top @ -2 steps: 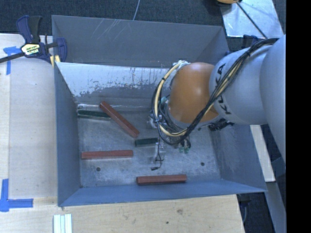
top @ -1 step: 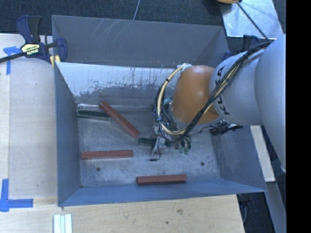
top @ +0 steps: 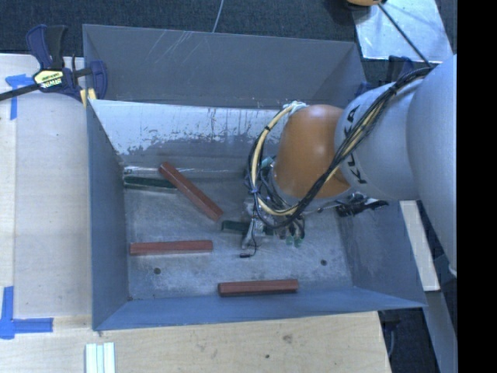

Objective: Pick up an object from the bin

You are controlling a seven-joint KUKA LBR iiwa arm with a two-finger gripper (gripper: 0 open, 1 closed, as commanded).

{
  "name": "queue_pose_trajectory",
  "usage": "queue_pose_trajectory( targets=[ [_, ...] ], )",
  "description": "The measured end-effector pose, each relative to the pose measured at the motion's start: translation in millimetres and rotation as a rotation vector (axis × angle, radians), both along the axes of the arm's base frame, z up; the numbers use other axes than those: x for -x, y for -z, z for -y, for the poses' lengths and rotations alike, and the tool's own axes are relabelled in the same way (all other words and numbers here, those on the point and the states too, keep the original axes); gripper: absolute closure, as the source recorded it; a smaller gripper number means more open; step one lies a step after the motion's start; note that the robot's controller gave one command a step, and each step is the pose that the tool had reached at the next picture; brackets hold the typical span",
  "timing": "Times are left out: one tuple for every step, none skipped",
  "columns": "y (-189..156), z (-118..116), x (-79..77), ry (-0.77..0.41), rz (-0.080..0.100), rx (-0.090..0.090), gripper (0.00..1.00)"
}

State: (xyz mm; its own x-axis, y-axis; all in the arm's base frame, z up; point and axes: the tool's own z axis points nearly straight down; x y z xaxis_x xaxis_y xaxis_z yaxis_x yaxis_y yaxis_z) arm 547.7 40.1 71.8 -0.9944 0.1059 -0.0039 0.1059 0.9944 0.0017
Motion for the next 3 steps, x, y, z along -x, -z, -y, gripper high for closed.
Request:
queue_pose_trajectory(
  targets=[
    [-1, 0, 0.2, 0.0, 0.0, 0.0, 1.0],
    [-27, -19, 8.0, -0.097, 0.0, -0.001, 1.0],
    [-135, 37, 23.8, -0.053, -0.001, 0.002, 1.0]
  ],
)
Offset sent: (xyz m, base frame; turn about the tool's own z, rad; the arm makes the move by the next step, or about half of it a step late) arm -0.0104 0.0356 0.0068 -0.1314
